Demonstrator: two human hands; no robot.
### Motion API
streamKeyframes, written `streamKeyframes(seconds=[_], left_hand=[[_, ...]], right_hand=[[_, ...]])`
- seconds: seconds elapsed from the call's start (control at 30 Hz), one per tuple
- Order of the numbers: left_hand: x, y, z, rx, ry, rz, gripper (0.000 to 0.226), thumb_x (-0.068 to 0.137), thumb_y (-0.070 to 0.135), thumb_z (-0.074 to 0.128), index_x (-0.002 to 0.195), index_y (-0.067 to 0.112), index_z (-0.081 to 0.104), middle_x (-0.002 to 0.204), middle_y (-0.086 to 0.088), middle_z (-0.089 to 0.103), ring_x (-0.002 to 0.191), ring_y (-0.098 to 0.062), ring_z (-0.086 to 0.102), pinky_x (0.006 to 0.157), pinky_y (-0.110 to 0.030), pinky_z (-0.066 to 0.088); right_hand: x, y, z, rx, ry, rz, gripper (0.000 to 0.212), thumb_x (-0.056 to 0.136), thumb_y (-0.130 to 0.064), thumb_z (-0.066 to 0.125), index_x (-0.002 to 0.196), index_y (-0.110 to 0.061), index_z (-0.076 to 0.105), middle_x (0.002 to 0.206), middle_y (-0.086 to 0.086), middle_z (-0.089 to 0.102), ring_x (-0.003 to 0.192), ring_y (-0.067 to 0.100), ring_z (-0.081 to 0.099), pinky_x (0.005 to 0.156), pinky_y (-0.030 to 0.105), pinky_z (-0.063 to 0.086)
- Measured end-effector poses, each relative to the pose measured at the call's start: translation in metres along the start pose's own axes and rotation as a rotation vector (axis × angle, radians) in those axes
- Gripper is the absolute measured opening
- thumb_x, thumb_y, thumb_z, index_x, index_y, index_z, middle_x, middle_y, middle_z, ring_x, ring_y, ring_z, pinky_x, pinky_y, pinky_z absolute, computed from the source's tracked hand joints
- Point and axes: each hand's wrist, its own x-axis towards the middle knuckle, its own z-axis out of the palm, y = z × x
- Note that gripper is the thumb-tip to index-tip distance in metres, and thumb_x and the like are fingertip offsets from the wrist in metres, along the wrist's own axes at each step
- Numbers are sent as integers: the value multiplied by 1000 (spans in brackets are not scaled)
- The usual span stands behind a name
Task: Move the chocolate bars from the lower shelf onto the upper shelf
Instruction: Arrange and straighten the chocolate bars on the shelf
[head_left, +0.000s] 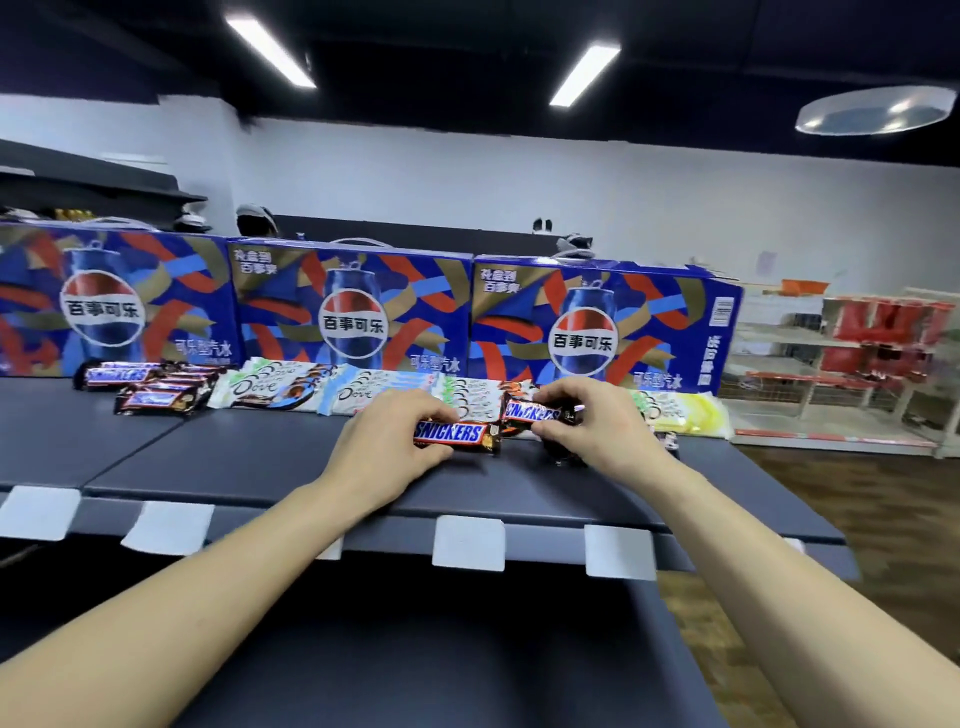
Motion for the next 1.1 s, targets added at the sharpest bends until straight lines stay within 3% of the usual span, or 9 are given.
streamKeyframes(seconds=[0.1,0.17,0.37,0.5,0.6,0.8,0.93,1.1], left_hand=[[-9,-33,-26,52,31,-7,29,76,29,77,104,33,68,105,18,66,102,-9,55,86,-28,42],[-14,-61,-45,61,55,-20,32,75,26,78,105,30,68,106,16,67,101,-10,56,85,-26,41],[-32,-162,-103,84,78,-64,37,75,27,78,110,30,67,109,13,67,104,-13,57,91,-32,44],[-44,-219,-140,116,54,-71,39,75,30,77,113,30,66,110,13,67,104,-14,57,92,-35,44],[-52,-257,-165,121,53,-87,37,75,30,77,111,30,67,110,13,66,103,-14,58,90,-34,45],[-68,-322,-204,149,72,-145,43,75,29,78,116,34,66,114,12,66,104,-12,56,82,-25,40],[-74,-350,-215,181,35,-181,47,77,27,76,121,34,63,112,11,65,102,-14,56,79,-28,40],[-71,-374,-220,200,-9,-230,36,78,26,72,112,35,67,108,11,64,99,-15,56,82,-32,45]], right_hand=[[14,-26,30,-15,-24,-37,29,77,-22,80,105,-23,70,99,-11,68,92,5,62,78,8,43],[24,-45,52,-23,-39,-55,28,77,-22,80,103,-24,70,98,-10,69,91,4,61,75,4,38],[54,-117,133,-44,-68,-74,24,77,-22,79,100,-25,71,90,-16,66,84,1,59,73,0,36],[73,-172,193,-32,-104,-110,21,77,-24,79,97,-25,72,90,-15,68,85,1,60,80,16,45],[84,-203,229,-35,-126,-113,22,77,-26,78,98,-25,73,91,-15,69,85,1,61,78,19,44],[101,-247,273,-17,-178,-105,21,76,-26,79,96,-27,71,90,-17,68,83,-6,59,74,6,40],[110,-270,296,21,-235,-110,24,72,-27,83,94,-27,72,91,-17,67,84,-7,58,72,9,40],[119,-282,312,-9,-235,-129,28,71,-28,84,95,-29,70,95,-14,65,89,2,58,80,17,43]])
